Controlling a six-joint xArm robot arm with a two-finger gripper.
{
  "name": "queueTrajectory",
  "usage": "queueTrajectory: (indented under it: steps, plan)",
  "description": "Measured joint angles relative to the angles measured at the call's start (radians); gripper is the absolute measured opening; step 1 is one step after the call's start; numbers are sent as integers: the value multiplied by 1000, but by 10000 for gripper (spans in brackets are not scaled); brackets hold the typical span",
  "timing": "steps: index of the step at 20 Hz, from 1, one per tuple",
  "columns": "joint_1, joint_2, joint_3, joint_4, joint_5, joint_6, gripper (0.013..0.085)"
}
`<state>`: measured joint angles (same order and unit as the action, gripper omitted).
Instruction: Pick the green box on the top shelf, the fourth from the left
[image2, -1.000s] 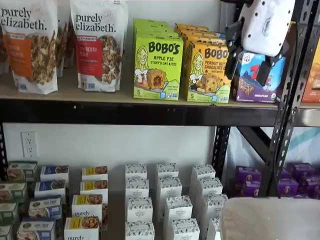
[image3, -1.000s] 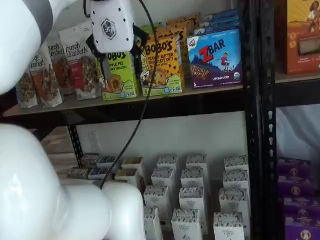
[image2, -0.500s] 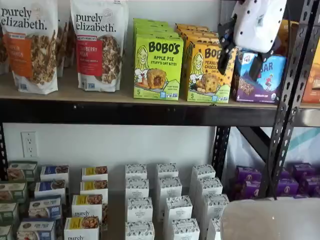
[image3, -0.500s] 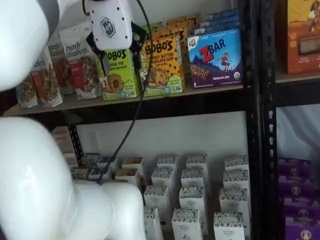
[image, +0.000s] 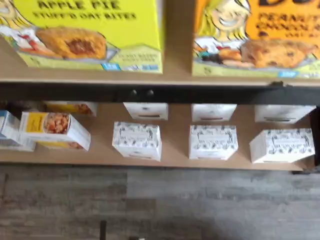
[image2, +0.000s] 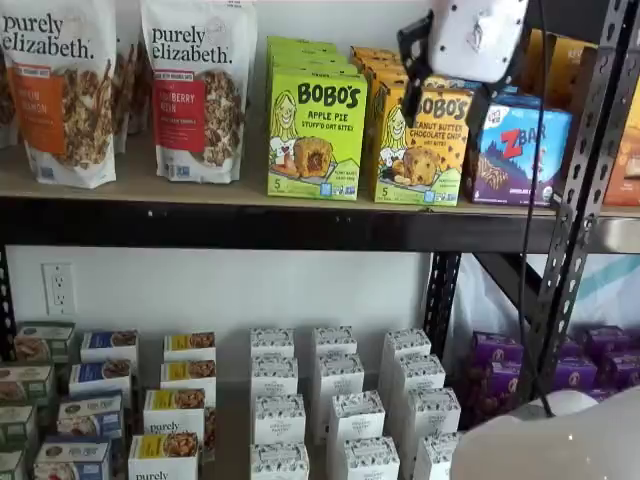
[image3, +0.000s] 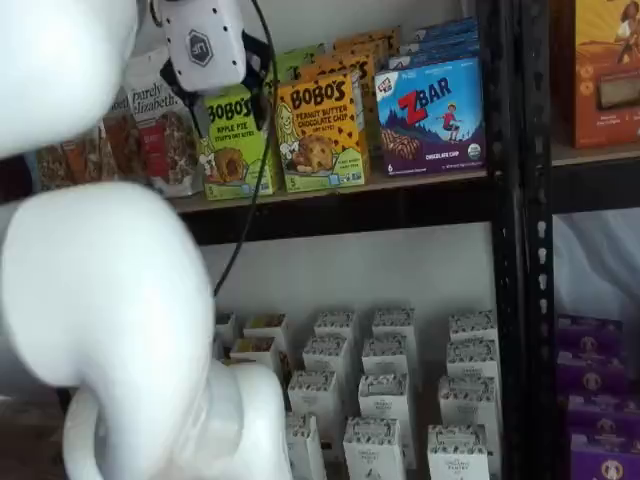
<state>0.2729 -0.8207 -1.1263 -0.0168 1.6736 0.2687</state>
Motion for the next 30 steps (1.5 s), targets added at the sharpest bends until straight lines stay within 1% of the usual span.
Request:
queueTrajectory:
  steps: [3,7,10,12,14,18,22,25,30]
  plan:
    - [61,32,-21,-26,-24,57,850]
    - [125,73,-48,-64,-41,116,850]
    - [155,106,-68,-66,-57,146,850]
    - [186,134,-81,-80,-78,176,850]
    - [208,162,-96,-90,-95,198,850]
    - [235,220,-135,-92,-139,225,850]
    - [253,313,-210,-80,-164,244,850]
    - [269,370,-254,-97,-176,261,850]
    - [267,449,-306,-97,-196,263,850]
